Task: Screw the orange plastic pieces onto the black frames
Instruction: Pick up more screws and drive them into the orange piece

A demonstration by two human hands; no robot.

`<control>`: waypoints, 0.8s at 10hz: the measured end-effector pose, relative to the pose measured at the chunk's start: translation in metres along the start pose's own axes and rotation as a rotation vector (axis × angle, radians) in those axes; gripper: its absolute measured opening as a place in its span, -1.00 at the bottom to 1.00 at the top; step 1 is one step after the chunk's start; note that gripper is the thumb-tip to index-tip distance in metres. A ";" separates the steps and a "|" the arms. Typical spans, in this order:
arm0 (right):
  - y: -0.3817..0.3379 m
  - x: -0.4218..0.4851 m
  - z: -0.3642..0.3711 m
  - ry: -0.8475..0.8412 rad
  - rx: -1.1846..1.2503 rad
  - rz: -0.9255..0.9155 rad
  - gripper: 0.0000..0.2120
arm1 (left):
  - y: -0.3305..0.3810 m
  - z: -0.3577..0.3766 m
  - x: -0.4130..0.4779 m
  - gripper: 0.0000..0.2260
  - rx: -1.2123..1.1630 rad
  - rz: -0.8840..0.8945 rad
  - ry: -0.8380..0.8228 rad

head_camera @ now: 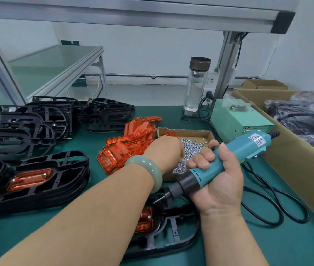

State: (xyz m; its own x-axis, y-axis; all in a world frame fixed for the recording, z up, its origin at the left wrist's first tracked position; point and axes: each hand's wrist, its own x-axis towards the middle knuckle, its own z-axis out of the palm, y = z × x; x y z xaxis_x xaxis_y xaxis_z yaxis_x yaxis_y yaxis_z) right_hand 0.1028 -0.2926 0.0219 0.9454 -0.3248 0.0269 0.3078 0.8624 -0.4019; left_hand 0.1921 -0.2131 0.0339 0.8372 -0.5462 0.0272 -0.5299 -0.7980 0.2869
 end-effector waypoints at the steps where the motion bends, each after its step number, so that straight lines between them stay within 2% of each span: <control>1: 0.000 0.000 -0.001 0.001 -0.005 -0.005 -0.91 | -0.003 -0.001 -0.003 -0.82 -0.141 -0.041 0.074; 7: 0.000 0.000 -0.001 0.015 -0.017 0.009 -0.90 | -0.007 0.003 -0.009 -0.85 -0.574 -0.123 0.214; 8: 0.000 -0.001 -0.001 0.012 -0.019 0.006 -0.90 | -0.007 0.004 -0.010 -0.81 -0.638 -0.137 0.241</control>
State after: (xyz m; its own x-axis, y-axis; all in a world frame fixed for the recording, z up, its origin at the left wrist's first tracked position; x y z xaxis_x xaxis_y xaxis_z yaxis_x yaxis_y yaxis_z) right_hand 0.1019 -0.2931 0.0209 0.9459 -0.3241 0.0138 0.2997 0.8568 -0.4196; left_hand 0.1874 -0.2032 0.0279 0.9365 -0.3209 0.1413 -0.2965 -0.5098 0.8075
